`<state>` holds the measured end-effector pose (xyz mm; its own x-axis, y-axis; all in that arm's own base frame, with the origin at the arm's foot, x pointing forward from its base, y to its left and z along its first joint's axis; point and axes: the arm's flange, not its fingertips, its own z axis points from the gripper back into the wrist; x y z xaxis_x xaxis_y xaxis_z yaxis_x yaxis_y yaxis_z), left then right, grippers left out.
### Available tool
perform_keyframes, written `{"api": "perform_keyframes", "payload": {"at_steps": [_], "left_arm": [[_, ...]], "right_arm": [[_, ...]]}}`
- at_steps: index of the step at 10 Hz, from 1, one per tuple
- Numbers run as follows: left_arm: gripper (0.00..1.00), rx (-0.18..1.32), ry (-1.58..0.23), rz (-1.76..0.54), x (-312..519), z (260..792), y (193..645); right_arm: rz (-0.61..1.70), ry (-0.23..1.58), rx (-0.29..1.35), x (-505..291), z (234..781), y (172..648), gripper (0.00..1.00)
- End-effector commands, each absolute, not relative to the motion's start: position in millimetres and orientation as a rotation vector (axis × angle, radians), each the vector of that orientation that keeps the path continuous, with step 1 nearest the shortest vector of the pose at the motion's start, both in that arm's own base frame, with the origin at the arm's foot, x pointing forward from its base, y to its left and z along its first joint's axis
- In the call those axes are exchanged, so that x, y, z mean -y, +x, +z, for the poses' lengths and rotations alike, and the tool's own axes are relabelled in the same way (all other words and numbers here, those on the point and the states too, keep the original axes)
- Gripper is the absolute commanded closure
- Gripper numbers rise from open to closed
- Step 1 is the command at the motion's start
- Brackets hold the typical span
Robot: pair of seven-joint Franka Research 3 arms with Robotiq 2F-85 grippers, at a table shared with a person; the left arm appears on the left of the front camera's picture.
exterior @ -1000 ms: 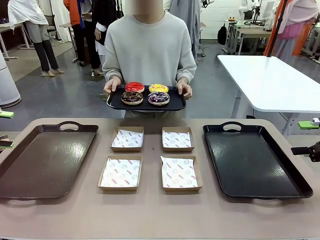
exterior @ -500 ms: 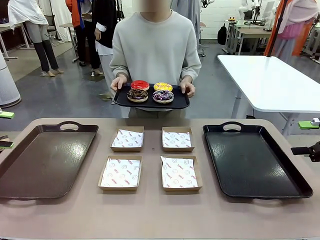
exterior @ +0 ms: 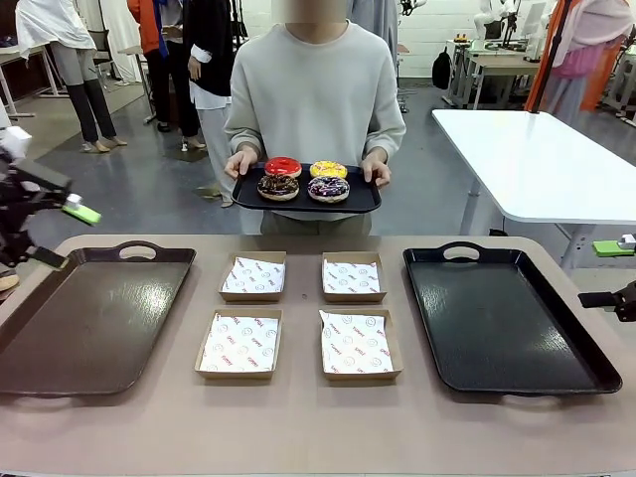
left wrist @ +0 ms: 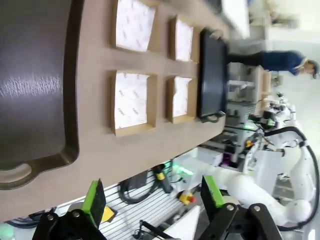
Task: Individually package the donuts and arrange them on the tray.
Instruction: Pick up one Paper togo box.
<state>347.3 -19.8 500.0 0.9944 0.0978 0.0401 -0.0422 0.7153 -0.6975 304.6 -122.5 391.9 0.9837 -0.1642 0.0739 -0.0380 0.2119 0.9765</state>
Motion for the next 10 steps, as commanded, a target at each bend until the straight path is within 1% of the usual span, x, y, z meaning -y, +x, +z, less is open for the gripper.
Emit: {"api": "perform_keyframes", "payload": {"at_steps": [1, 2, 3, 5, 7, 10], "left_arm": [[0.0, 0.03, -0.58, 0.039, 65.4, 496.2, 365.7], [0.0, 0.037, -0.492, 0.014, 94.3, 491.2, 367.6], [0.0, 0.076, -0.396, 0.008, 120.0, 480.3, 372.9], [0.0, 0.091, -0.253, -0.009, 167.5, 448.3, 384.2], [0.0, 0.095, -0.13, -0.03, 198.1, 407.4, 391.9], [0.0, 0.064, -0.046, -0.041, 220.3, 351.1, 403.4]], "right_arm": [[-0.089, 1.365, 0.177, 123.8, 391.5, 303.4, 0.0], [-0.089, 1.365, 0.177, 123.8, 391.5, 303.4, 0.0], [-0.089, 1.365, 0.177, 123.8, 391.5, 303.4, 0.0], [-0.089, 1.365, 0.177, 123.8, 391.5, 303.4, 0.0], [-0.089, 1.365, 0.177, 123.8, 391.5, 303.4, 0.0], [-0.089, 1.365, 0.177, 123.8, 391.5, 303.4, 0.0]]}}
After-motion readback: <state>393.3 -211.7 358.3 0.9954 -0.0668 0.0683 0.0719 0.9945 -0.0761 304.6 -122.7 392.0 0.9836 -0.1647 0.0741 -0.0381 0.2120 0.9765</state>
